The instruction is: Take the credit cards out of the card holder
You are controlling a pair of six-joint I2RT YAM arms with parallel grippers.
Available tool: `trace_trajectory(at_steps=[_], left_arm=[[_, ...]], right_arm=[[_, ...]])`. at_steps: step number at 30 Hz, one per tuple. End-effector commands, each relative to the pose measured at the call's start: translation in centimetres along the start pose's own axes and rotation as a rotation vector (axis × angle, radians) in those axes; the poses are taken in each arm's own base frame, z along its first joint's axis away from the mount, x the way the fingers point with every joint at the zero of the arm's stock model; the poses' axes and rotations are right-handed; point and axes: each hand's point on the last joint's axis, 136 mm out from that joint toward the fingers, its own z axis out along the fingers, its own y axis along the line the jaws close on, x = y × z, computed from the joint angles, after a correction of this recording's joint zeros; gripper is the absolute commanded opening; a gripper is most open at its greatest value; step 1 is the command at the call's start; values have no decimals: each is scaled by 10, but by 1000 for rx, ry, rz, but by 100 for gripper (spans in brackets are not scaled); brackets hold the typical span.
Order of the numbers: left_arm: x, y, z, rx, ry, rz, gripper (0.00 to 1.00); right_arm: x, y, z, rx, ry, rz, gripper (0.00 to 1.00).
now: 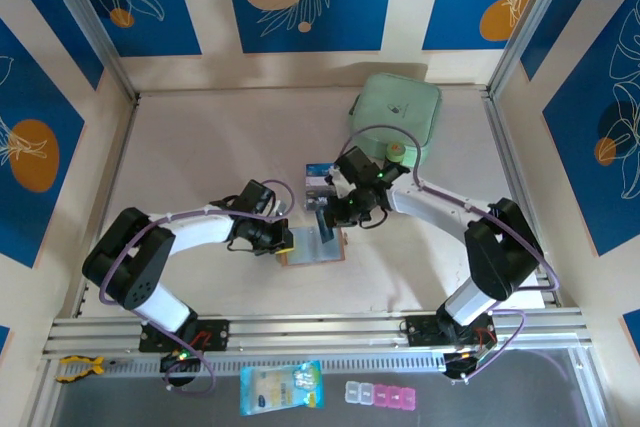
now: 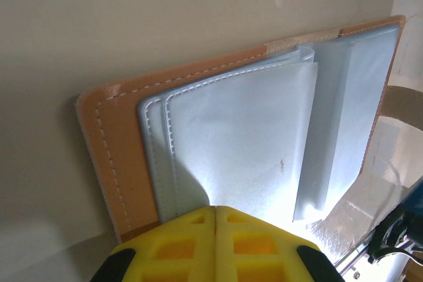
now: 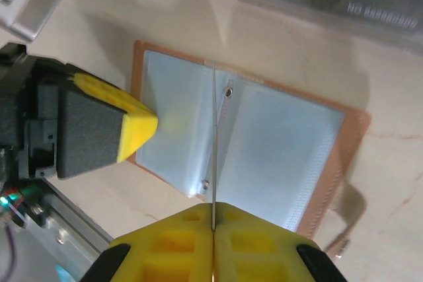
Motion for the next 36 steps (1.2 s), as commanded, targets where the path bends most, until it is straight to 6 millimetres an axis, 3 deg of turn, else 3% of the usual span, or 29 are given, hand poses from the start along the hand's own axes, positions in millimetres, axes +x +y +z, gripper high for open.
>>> trace_trajectory(at_steps=[1, 6, 10, 17, 25, 36], left_arm=[[-2, -5, 1, 8, 0, 17, 3], [-3, -8, -2, 10, -6, 29, 5], [-5, -11, -5, 10, -11, 33, 6], [-9, -16, -13, 3, -26, 48, 9], [-12, -21, -21, -5, -40, 61, 13], [-9, -21, -34, -18, -74, 47, 15]], right_arm=[[1, 2, -22, 18, 25, -212, 8], [-7, 1, -40, -1, 57, -412, 7], [-9, 8, -50, 9, 69, -690, 4], [-25, 4, -58, 131, 91, -1030, 0], [-52, -8, -59, 179, 174, -1139, 0], [-109, -16, -53, 147, 107, -1192, 0]])
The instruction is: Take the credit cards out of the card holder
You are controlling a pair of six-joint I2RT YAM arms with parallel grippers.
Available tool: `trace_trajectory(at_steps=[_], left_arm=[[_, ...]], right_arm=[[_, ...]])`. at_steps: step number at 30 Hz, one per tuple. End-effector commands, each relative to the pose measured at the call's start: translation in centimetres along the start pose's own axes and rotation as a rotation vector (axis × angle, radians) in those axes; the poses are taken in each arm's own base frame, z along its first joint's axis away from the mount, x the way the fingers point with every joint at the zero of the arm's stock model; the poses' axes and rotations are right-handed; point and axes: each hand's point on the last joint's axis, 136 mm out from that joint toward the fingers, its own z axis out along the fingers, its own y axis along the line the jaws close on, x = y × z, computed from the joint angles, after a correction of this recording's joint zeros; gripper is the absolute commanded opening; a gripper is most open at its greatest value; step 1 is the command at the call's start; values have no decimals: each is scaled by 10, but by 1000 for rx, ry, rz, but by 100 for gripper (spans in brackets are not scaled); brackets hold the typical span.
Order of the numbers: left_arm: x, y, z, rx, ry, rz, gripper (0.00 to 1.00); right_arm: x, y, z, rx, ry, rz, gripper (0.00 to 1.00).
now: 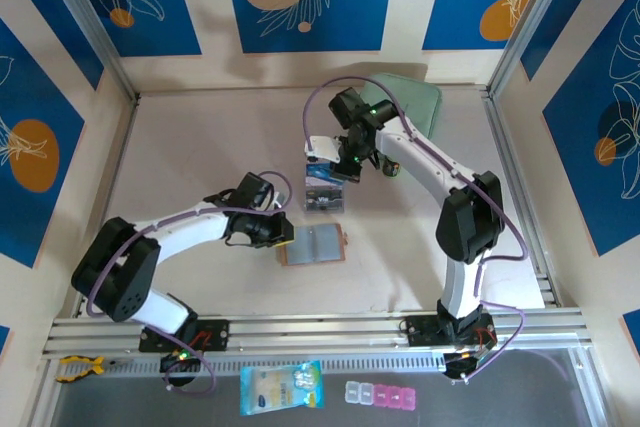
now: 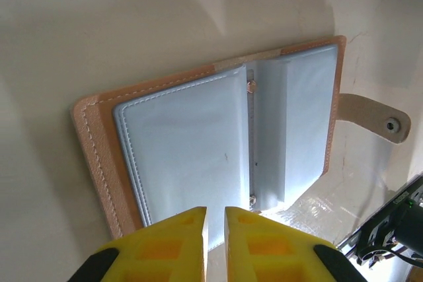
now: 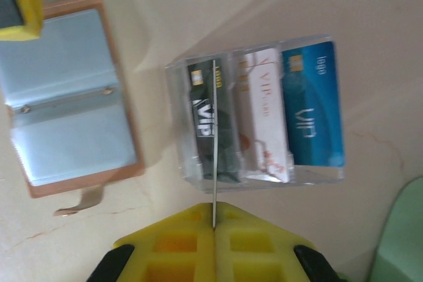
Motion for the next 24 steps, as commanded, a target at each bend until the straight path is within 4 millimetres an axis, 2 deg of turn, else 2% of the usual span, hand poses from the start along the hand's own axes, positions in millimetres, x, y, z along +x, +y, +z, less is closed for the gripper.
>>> trace_trajectory(at_steps=[1, 9, 18, 24], left_arm=[[0, -4, -11, -12, -20, 17, 15], [4, 0, -16, -25, -27, 4, 15], [5, 3, -18, -43, -32, -1, 16], [5, 2, -21, -48, -38, 2, 16]], right_arm=[[-3, -9, 6, -37, -22, -40, 0], [-1, -44, 25, -58, -39, -30, 1], [5, -52, 49, -85, -32, -51, 7], [4, -55, 49, -67, -45, -43, 17]])
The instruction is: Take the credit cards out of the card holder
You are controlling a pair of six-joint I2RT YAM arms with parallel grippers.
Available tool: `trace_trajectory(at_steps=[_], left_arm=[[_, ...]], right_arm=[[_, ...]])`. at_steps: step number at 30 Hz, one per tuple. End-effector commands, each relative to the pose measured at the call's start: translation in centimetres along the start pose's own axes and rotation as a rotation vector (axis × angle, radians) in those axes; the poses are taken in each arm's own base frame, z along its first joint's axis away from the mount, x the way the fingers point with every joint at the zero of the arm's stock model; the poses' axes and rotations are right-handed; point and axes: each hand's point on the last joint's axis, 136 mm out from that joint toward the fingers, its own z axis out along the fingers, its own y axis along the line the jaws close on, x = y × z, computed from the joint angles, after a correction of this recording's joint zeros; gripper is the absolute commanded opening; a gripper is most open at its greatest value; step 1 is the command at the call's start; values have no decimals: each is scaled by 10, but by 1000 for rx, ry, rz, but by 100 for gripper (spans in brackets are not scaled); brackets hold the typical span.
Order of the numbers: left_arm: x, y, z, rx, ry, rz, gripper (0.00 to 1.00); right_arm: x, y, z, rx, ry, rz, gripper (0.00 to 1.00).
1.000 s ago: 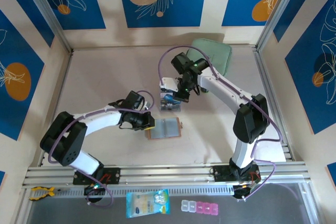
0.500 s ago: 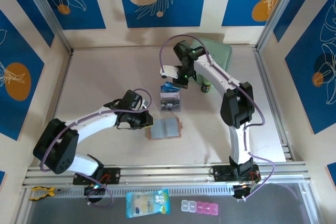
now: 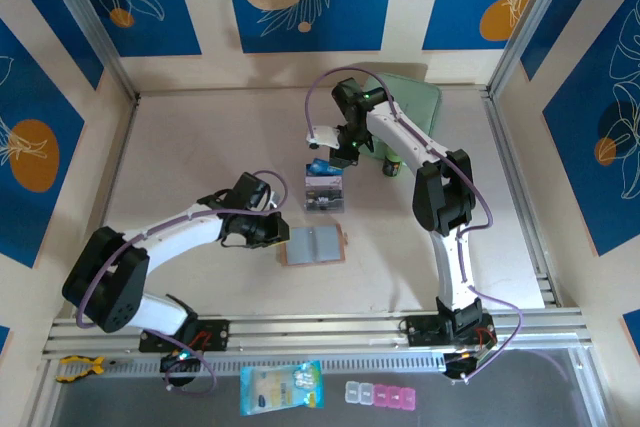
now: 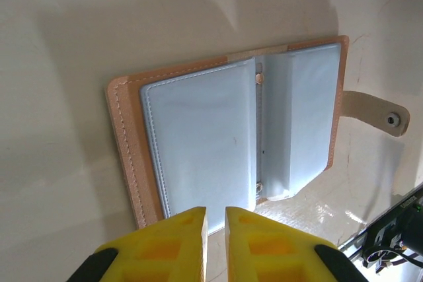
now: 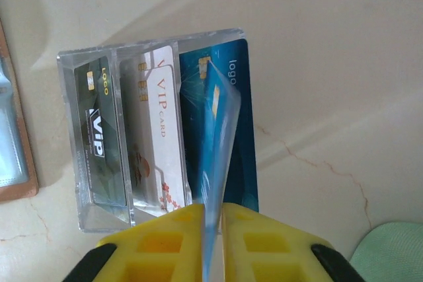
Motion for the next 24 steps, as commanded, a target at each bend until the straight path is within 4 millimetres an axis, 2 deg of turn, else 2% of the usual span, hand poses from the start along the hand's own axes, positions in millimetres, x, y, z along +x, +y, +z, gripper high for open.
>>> trace_trajectory(at_steps=[1, 8, 10, 13, 16, 19, 22, 23, 24], left_arm=[[2, -1, -9, -12, -16, 10, 17], [-7, 2, -24, -60, -66, 49, 20], [-14, 8, -31, -90, -98, 63, 26], [-23, 19, -42, -152, -155, 88, 42], [-34, 33, -54, -218, -215, 102, 58], [-43, 47, -64, -275, -259, 104, 80], [-52, 59, -73, -325, -300, 111, 92], [-56, 63, -75, -345, -316, 117, 95], [-59, 68, -78, -370, -332, 116, 97]], right_arm=[[-5, 0, -3, -3, -37, -3, 18], [-10, 0, -28, 69, -86, 51, 19], [-12, 0, -35, 99, -117, 85, 22], [-13, 5, -45, 142, -157, 140, 29], [-7, 14, -49, 169, -180, 205, 47], [0, 25, -53, 201, -207, 259, 80], [11, 37, -55, 233, -232, 321, 86], [15, 40, -56, 250, -244, 344, 97], [20, 42, -56, 265, -250, 372, 99]])
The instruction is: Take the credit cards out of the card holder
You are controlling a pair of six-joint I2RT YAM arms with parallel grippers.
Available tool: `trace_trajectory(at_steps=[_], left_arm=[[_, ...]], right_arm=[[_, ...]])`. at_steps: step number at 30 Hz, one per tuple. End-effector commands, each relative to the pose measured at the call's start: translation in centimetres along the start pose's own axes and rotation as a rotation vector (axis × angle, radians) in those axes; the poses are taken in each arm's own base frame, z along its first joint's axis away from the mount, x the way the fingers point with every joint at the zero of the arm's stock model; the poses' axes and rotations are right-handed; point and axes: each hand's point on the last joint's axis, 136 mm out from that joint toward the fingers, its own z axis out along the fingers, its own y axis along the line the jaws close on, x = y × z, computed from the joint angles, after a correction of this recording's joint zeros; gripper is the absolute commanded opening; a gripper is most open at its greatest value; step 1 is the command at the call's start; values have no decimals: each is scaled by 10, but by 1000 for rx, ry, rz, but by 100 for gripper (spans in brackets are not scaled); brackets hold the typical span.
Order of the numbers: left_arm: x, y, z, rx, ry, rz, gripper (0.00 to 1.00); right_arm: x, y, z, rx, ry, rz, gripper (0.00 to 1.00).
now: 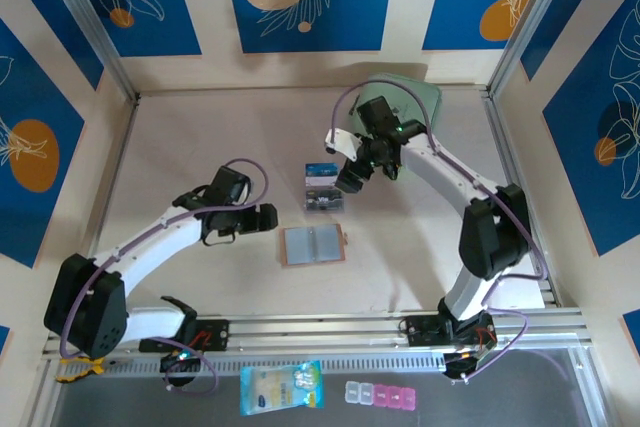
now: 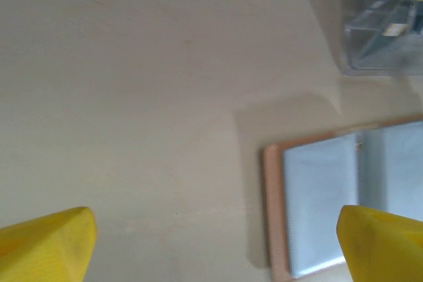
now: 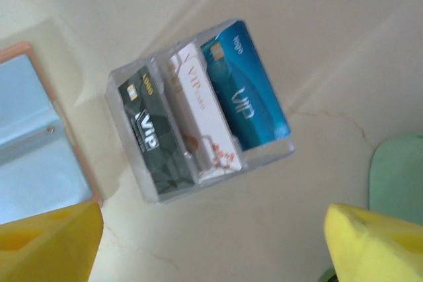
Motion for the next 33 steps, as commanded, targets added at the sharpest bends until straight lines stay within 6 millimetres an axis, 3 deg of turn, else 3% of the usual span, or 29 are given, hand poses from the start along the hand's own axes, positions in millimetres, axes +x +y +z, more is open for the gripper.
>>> trace_trajectory(at_steps=[1, 8, 13, 20, 24, 27, 33], left_arm=[[-21, 25, -11, -125, -88, 34, 99], [-57, 79, -22, -371, -268, 36, 100], [-85, 100, -26, -501, -408, 105, 100], [-115, 121, -43, -643, -518, 171, 100], [-126, 126, -37, -640, -601, 235, 99], [-129, 130, -29, -606, -651, 251, 99], [-140, 134, -13, -526, -720, 248, 99]], right_arm=[[3, -7, -9, 81, -78, 131, 99], [51, -18, -16, 223, -131, 406, 99], [89, -33, -16, 335, -182, 549, 99], [150, -69, -27, 535, -244, 776, 99], [178, -82, -32, 621, -324, 871, 99], [181, -94, -42, 664, -379, 886, 99], [168, -105, -49, 690, -505, 834, 99]])
